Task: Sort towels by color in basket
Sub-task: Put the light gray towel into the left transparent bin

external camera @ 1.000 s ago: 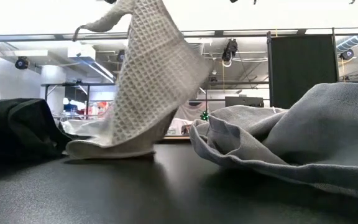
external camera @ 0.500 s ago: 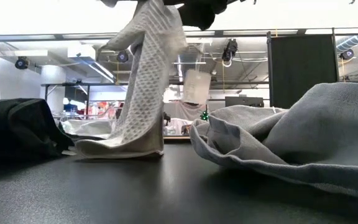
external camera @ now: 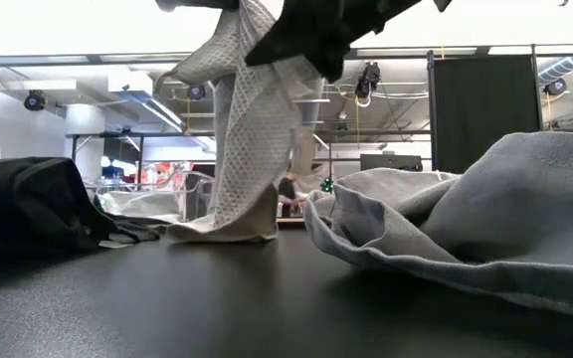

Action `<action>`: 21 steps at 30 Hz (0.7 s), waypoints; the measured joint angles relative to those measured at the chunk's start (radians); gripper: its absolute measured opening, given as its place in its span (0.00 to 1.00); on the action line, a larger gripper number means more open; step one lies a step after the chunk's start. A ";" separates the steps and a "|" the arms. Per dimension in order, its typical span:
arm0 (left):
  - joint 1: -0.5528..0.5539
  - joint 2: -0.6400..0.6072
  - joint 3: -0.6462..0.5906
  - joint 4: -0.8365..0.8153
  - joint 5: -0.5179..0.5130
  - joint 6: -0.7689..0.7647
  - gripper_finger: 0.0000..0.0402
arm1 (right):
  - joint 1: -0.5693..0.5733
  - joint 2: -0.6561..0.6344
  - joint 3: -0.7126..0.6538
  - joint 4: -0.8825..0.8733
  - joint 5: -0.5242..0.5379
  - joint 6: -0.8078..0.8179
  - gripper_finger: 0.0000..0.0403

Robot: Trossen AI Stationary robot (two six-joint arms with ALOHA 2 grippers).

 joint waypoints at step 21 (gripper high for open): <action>0.001 -0.002 0.001 -0.127 0.113 -0.114 0.00 | -0.048 -0.270 0.000 -0.208 0.158 0.026 0.02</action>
